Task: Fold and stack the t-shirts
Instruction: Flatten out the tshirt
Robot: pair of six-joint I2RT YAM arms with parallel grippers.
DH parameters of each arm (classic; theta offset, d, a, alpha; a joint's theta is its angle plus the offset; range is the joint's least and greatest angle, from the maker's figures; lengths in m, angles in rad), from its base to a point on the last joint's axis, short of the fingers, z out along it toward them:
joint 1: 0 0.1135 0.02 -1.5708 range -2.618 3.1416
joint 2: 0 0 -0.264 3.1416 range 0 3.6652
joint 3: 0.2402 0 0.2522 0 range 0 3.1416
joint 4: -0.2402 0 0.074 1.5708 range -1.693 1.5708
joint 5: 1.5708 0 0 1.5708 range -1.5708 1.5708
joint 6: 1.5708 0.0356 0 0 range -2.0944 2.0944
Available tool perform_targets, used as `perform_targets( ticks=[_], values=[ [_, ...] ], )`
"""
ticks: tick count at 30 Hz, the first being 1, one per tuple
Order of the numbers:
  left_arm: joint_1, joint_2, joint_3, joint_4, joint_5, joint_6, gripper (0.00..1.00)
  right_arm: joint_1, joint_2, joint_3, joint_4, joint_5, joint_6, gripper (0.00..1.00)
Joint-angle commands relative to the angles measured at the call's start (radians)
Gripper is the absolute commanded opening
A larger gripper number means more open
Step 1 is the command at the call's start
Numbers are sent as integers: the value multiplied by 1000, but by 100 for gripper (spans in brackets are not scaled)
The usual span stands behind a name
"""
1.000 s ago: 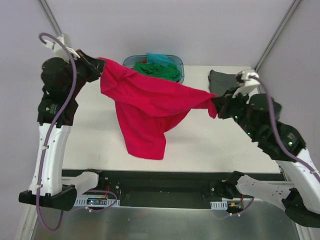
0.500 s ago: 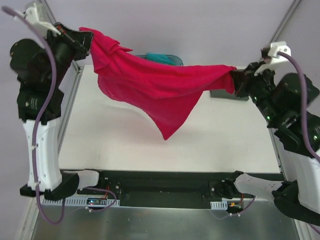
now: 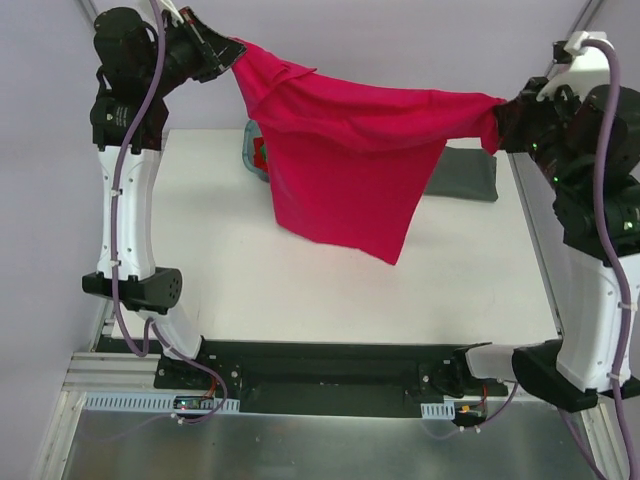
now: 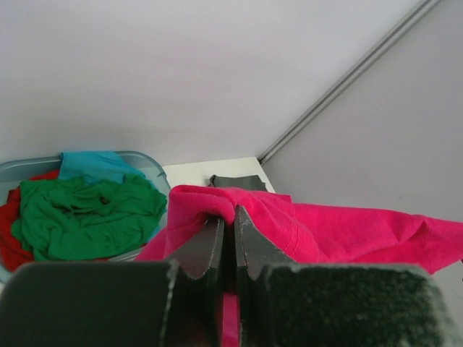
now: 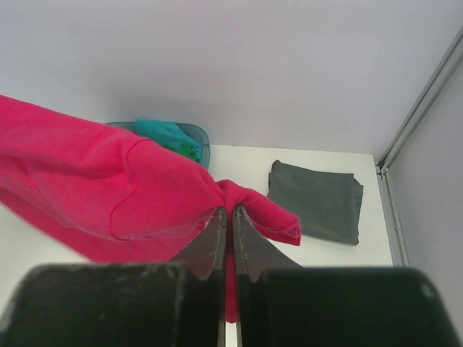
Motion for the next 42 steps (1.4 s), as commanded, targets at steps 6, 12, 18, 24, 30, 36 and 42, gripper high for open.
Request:
perform_targets(
  ticks=[6, 12, 18, 24, 30, 36, 42],
  values=[
    [13, -385, -546, 75, -5, 45, 0, -12, -366, -566, 137, -420, 140, 1],
    [90, -667, -1208, 77, -292, -10, 0, 26, -749, -1340, 501, -744, 602, 1],
    [193, -686, -1564, 71, -442, -68, 12, 243, -720, -1703, 559, -709, 815, 10],
    [250, -556, -1498, 14, -488, -90, 95, 287, -485, -1542, 449, -546, 595, 75],
    [239, -611, -1531, 43, -309, -131, 99, 269, -221, -1277, 436, -274, 348, 96],
    [17, -582, -1663, 112, -209, -156, 99, 226, 260, -990, 536, -338, 243, 96],
    [-154, -407, -1714, 140, -221, -154, 99, 220, 607, -721, 527, -310, 273, 96]
  ],
)
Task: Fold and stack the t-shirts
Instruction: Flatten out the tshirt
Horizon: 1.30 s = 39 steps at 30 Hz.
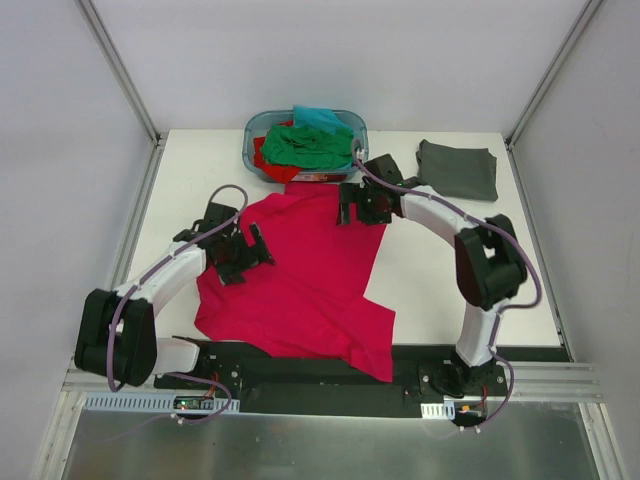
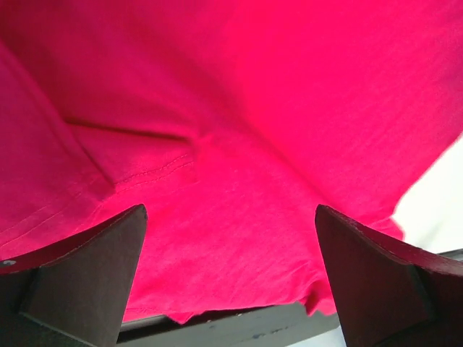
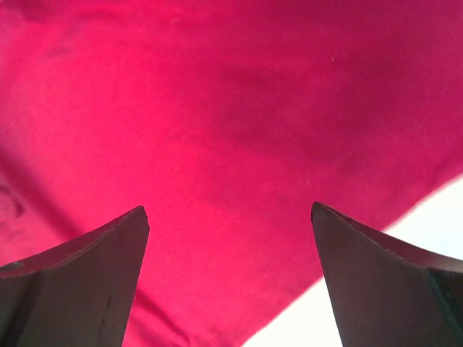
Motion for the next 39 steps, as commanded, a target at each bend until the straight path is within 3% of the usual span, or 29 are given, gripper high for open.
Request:
perform_targets(
  ticks=[1, 5, 9, 13, 17, 21, 24, 29, 35, 39],
  values=[
    [-61, 106, -38, 26, 7, -14, 99, -10, 164, 165, -5, 2, -7, 96],
    [-60, 196, -24, 29, -97, 13, 99, -31, 226, 150, 1, -10, 18, 96],
    [-52, 313, 46, 29, -189, 10, 99, -57, 167, -8, 31, -35, 52, 97],
    [-50, 480, 215, 17, -280, 15, 99, -51, -34, -334, 139, -8, 134, 98],
    [-60, 644, 463, -12, -261, 24, 99, -13, -270, -615, 133, 123, 282, 99],
    [-121, 692, 582, -15, -263, 75, 99, 212, -481, -754, 18, 290, 389, 99],
    [-165, 689, 625, -15, -297, 130, 99, 337, -588, -760, -9, 322, 442, 99],
    [-178, 562, 545, -44, -315, 132, 99, 345, -636, -656, -42, 393, 333, 97],
    [-227, 283, 269, -53, -262, 50, 99, 309, -466, -496, -81, 499, 198, 96],
    [-296, 244, 163, -12, -151, 15, 99, 217, -351, -430, -55, 441, 155, 96]
  ],
)
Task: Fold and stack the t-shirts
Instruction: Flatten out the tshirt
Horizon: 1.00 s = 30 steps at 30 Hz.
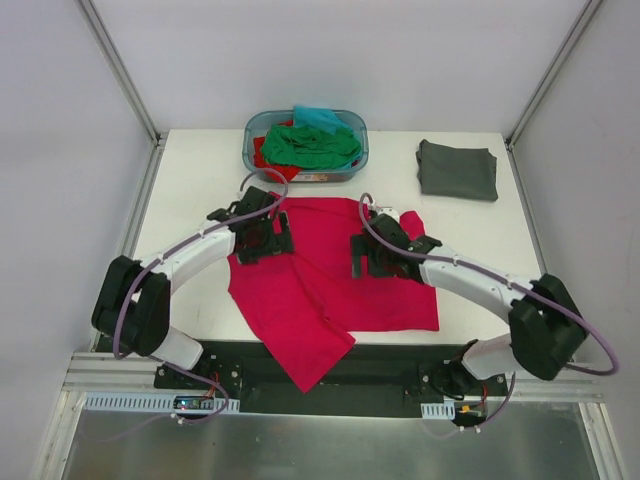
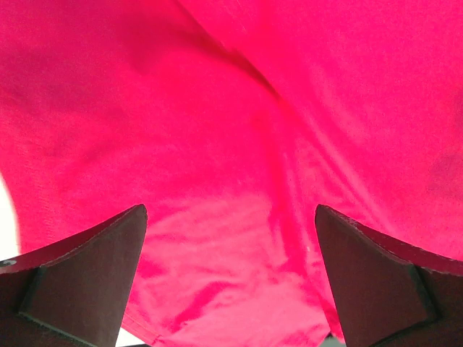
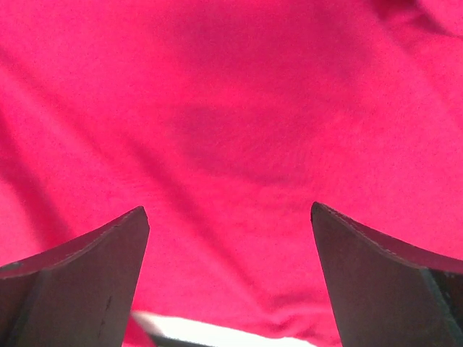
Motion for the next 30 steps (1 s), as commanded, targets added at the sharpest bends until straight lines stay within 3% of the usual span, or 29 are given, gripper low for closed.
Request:
perform_targets(
  ticks=[1, 8, 13, 17, 24, 30],
  values=[
    [-62, -5, -98, 36, 125, -51, 99, -95, 103, 61, -4, 16, -79, 96],
    [-34, 117, -81, 35, 55, -53, 99, -247, 120, -29, 48, -93, -74, 96],
    [127, 213, -36, 9, -16, -27, 99, -290, 108, -88, 76, -115, -77, 96],
    [220, 299, 92, -37, -76, 7, 99, -342, 134, -83, 77, -122, -67, 96],
    [300, 463, 388, -104, -64, 52, 99, -370, 208, -11, 106, -181, -59, 96],
    [302, 425, 439, -109, -27, 84, 99, -380, 186, 56, 85, -152, -97, 96]
  ],
)
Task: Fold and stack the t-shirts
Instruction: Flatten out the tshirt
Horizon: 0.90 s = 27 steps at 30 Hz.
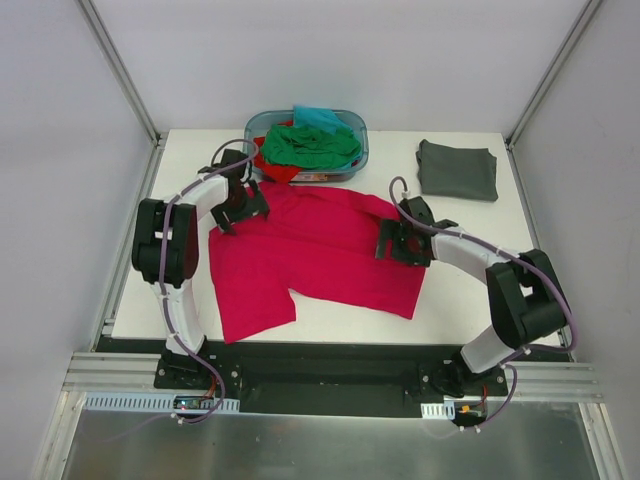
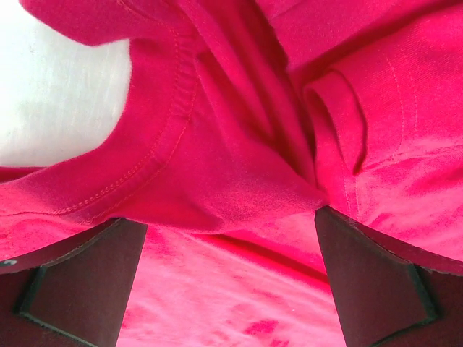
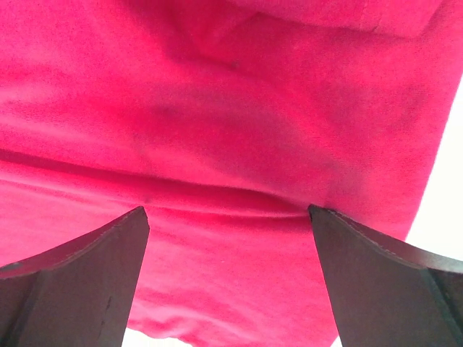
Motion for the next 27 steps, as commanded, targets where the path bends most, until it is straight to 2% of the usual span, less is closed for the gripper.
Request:
perform_targets(
  ticks=[1, 4, 12, 15, 18, 20, 23, 27],
  values=[
    [15, -47, 40, -34, -31, 80, 99, -21, -28, 64, -44, 24, -49, 96],
    [12, -168, -30, -33, 2, 69, 99, -21, -105, 70, -60, 19, -65, 96],
    [-21, -687, -513, -56, 15, -89, 99, -21, -434, -158, -67, -41, 9, 96],
    [-24, -885, -671, -143, 19, -139, 99, -22, -543, -242, -58, -93, 26, 96],
    [-40, -1053, -776, -295, 1, -211, 99, -22, -573, -278, -60, -125, 17, 96],
    [-106, -1152, -838, -361, -31, -334, 98, -22, -565, -282, -63, -142, 8, 96],
    [-195, -1252, -886, -367, -24, -465, 86, -22, -536, -278, -64, -151, 1, 96],
    [-203, -1243, -906, -401, -12, -491, 71, -21, -507, -276, -61, -162, 1, 96]
  ],
)
